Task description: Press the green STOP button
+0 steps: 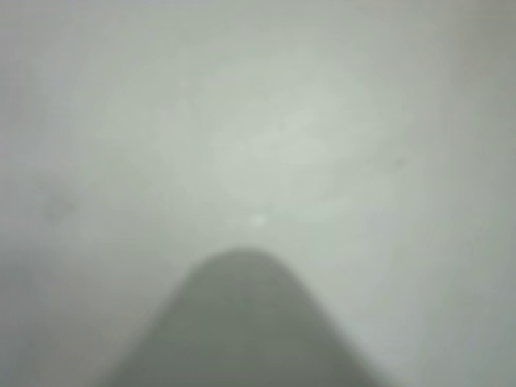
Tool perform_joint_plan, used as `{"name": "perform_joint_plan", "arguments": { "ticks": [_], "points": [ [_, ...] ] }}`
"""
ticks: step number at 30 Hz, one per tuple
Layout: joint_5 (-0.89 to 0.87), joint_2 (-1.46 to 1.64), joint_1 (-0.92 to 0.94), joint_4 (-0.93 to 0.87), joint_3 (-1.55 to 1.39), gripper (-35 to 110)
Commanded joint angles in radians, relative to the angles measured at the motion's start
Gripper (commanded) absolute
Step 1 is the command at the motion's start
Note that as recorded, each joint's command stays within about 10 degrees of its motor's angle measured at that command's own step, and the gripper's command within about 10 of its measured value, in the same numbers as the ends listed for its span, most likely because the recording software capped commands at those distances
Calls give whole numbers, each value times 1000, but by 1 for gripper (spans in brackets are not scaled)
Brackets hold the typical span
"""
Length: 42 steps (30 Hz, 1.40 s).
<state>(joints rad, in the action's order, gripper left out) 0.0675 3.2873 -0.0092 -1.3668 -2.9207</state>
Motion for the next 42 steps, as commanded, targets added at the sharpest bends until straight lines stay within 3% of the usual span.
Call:
{"name": "perform_joint_plan", "arguments": {
  "ticks": [1, 24, 42],
  "points": [
    [15, -77, 20, -20, 140, 0],
    [227, -988, 87, -32, 800, 0],
    [293, -1420, 31, -124, 1346, 0]
  ]
}}
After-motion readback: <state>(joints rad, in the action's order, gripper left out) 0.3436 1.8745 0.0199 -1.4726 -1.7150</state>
